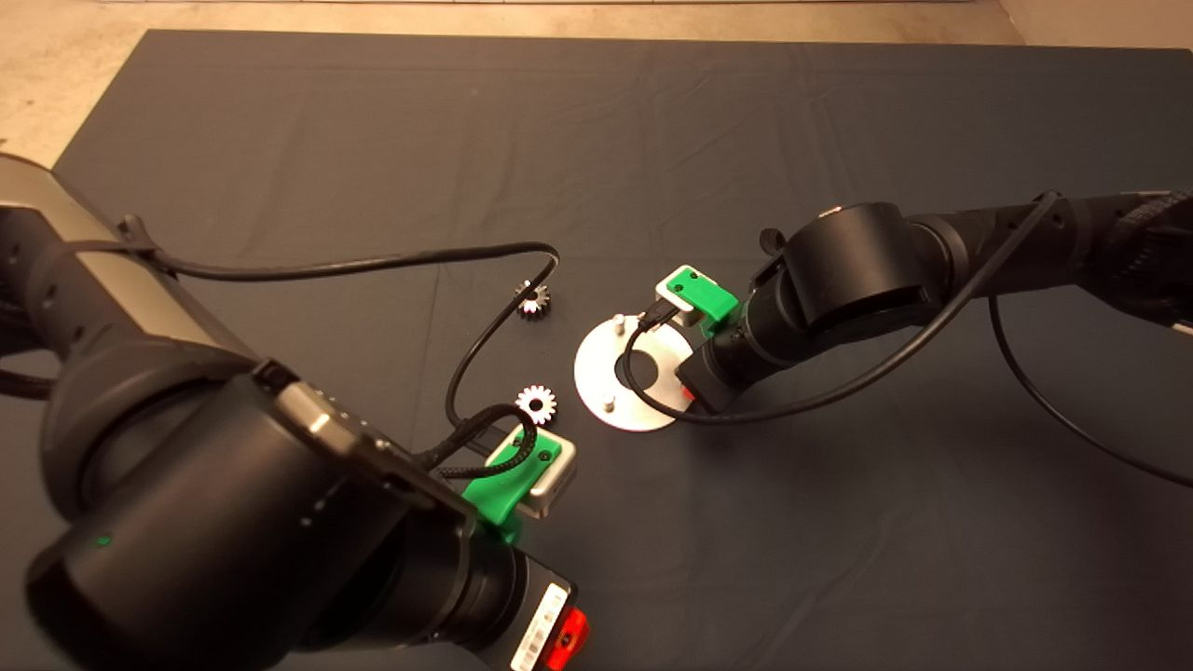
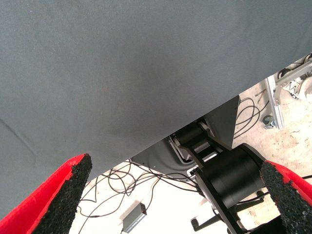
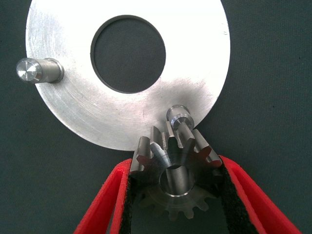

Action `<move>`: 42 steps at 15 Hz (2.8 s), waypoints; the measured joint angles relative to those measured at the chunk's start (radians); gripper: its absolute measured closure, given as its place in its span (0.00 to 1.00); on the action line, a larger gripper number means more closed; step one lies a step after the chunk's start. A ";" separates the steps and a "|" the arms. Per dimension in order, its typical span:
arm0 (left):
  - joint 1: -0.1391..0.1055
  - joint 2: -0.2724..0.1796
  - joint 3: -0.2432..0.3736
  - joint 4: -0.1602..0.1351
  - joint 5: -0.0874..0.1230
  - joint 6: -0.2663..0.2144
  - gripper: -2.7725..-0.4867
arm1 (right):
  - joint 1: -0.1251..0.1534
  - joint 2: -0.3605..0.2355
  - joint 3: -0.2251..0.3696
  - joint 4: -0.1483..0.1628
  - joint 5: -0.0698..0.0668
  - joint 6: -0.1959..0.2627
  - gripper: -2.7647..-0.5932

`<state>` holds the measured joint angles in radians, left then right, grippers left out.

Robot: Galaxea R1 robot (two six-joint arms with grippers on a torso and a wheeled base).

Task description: Install three planetary gears onto the carrier pins

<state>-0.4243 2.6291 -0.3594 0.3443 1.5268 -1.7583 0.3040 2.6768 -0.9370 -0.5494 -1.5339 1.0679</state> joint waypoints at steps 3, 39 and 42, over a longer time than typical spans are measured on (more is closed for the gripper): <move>0.000 0.000 0.000 0.000 0.000 0.000 0.11 | -0.005 0.007 -0.009 -0.002 -0.001 0.000 0.78; 0.005 0.000 0.006 0.000 0.000 -0.010 0.11 | -0.022 0.013 -0.021 -0.076 0.000 -0.001 0.78; 0.005 0.000 0.006 0.000 0.000 -0.010 0.11 | -0.027 0.013 -0.019 -0.082 0.000 -0.001 0.78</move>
<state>-0.4189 2.6289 -0.3530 0.3445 1.5268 -1.7683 0.2766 2.6896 -0.9564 -0.6317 -1.5339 1.0670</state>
